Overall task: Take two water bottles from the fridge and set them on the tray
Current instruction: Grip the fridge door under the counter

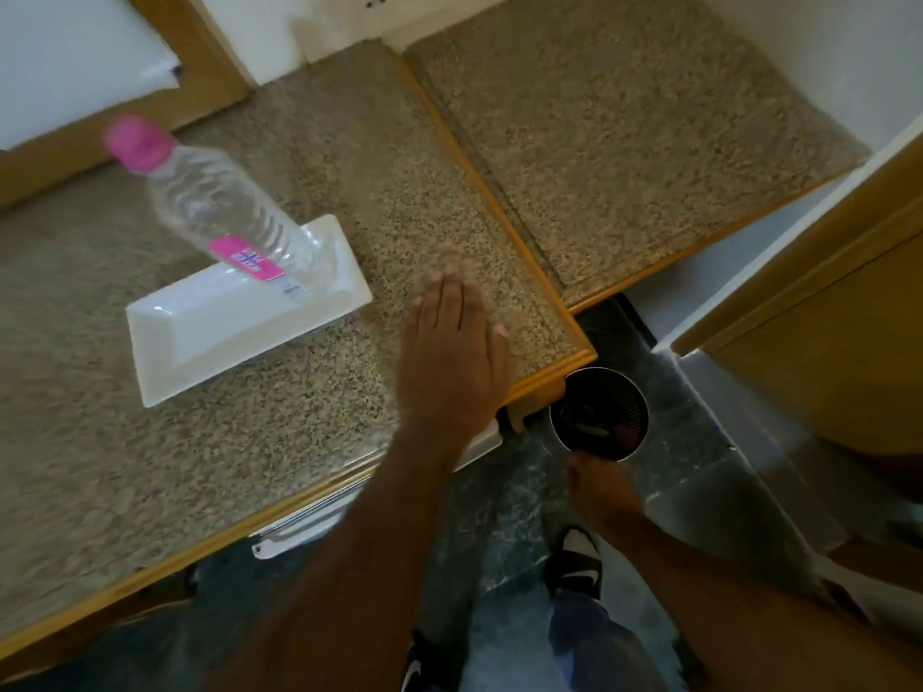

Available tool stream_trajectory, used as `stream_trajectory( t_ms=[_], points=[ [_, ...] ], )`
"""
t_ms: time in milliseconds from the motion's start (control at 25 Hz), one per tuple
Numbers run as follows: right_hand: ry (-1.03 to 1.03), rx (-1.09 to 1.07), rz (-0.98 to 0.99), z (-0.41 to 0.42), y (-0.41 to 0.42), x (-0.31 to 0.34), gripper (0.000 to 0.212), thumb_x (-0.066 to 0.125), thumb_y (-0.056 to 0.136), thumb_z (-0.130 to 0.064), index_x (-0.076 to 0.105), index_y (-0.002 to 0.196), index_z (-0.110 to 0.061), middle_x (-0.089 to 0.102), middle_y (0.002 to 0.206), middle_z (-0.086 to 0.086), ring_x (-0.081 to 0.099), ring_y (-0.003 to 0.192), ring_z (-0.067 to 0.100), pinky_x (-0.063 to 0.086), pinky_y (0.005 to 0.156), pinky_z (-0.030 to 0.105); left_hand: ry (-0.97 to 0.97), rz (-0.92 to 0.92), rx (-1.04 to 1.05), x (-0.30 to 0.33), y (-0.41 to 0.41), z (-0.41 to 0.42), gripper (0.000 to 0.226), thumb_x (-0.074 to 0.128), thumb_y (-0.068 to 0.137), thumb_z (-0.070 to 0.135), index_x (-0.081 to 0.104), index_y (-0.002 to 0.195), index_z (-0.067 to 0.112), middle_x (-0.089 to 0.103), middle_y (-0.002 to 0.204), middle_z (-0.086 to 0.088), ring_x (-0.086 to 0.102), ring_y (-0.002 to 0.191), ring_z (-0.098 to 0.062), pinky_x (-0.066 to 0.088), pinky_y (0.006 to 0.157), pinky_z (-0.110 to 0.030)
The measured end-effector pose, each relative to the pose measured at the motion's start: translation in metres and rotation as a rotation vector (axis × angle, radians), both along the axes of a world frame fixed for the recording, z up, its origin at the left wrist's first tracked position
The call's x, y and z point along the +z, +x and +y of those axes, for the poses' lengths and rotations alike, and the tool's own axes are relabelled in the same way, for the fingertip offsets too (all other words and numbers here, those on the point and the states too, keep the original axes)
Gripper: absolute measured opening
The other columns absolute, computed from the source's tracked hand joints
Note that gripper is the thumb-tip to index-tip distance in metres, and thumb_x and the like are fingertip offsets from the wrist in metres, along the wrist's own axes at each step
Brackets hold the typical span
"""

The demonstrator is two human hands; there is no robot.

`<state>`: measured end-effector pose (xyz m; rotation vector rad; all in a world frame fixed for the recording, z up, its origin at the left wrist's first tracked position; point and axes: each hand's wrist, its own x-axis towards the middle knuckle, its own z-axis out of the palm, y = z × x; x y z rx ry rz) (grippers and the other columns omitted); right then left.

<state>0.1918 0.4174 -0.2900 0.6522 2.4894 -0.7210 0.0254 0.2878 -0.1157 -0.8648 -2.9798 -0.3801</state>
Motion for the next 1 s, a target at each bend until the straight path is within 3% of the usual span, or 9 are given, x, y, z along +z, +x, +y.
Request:
stream_trajectory(
  t_ms=[80,160,280,360,480,640,720,880,1000],
  points=[
    [-0.014,0.026,0.061,-0.04,0.004,0.004,0.018,0.049,0.092,-0.017,0.05,0.074,-0.017,0.052,0.073,0.005,0.058,0.071,0.026,0.034,0.059,0.029,0.045,0.059,-0.026,-0.014,0.03,-0.034,0.054,0.031,0.099,0.031,0.032,0.142,0.0,0.033,0.152,-0.021,0.02,0.144,-0.033,0.02,0.117,-0.051],
    [-0.053,0.039,0.107,-0.09,0.005,0.003,0.018,0.048,0.094,-0.019,0.053,0.077,-0.017,0.057,0.077,0.007,0.055,0.07,0.023,0.033,0.061,0.028,0.07,0.096,-0.109,-0.049,0.077,-0.091,0.057,0.036,0.097,0.028,0.027,0.145,-0.001,0.025,0.154,-0.022,0.016,0.145,-0.035,0.016,0.118,-0.053],
    [-0.086,0.077,0.174,-0.171,-0.002,-0.016,0.023,0.049,0.096,-0.02,0.065,0.102,-0.005,0.066,0.104,0.017,0.062,0.096,0.032,0.045,0.08,0.036,-0.087,-0.005,-0.15,-0.125,0.145,-0.212,0.068,0.054,0.089,0.028,0.027,0.144,-0.001,0.019,0.154,-0.022,0.017,0.144,-0.039,0.012,0.118,-0.053],
    [-0.066,0.123,0.286,-0.222,-0.013,-0.03,0.025,0.055,0.093,-0.018,0.068,0.104,0.0,0.067,0.106,0.023,0.062,0.101,0.037,0.047,0.089,0.041,-0.181,-0.202,-0.014,-0.171,0.164,-0.289,0.074,0.064,0.082,0.027,0.031,0.142,-0.003,0.025,0.151,-0.026,0.026,0.14,-0.042,0.018,0.115,-0.052],
    [0.045,0.263,0.506,-0.284,-0.037,-0.054,0.025,0.073,0.081,-0.014,0.071,0.098,0.004,0.07,0.101,0.026,0.066,0.097,0.041,0.053,0.085,0.045,-0.264,-0.353,0.27,-0.223,0.142,-0.369,0.074,0.058,0.088,0.026,0.023,0.144,-0.007,0.027,0.151,-0.029,0.028,0.139,-0.042,0.026,0.115,-0.051],
    [0.102,0.453,0.585,-0.322,-0.069,-0.084,0.033,0.082,0.07,-0.007,0.07,0.095,0.011,0.069,0.101,0.032,0.066,0.094,0.047,0.055,0.082,0.056,-0.322,-0.363,0.162,-0.273,0.087,-0.4,0.059,0.041,0.096,0.032,0.03,0.143,-0.003,0.037,0.146,-0.027,0.033,0.135,-0.039,0.027,0.113,-0.045],
    [0.139,0.526,0.599,-0.327,-0.076,-0.098,0.03,0.084,0.066,-0.005,0.07,0.089,0.01,0.07,0.093,0.031,0.068,0.085,0.047,0.058,0.074,0.053,-0.317,-0.343,0.121,-0.286,0.075,-0.399,0.056,0.042,0.096,0.034,0.038,0.137,-0.003,0.044,0.14,-0.026,0.038,0.128,-0.04,0.032,0.107,-0.046],
    [0.162,0.536,0.512,-0.328,-0.082,-0.117,0.035,0.061,0.086,-0.016,0.06,0.116,0.002,0.059,0.116,0.026,0.055,0.103,0.044,0.05,0.088,0.05,-0.299,-0.284,0.182,-0.299,0.077,-0.397,0.058,0.056,0.087,0.032,0.045,0.13,-0.006,0.051,0.128,-0.027,0.046,0.118,-0.043,0.042,0.098,-0.051],
    [0.265,0.587,0.476,-0.33,-0.083,-0.125,0.04,0.058,0.086,-0.017,0.056,0.122,-0.001,0.058,0.117,0.024,0.054,0.102,0.044,0.049,0.086,0.049,-0.298,-0.274,0.196,-0.304,0.079,-0.395,0.056,0.064,0.082,0.027,0.048,0.125,-0.004,0.055,0.12,-0.024,0.051,0.11,-0.041,0.046,0.093,-0.05]
  ],
)
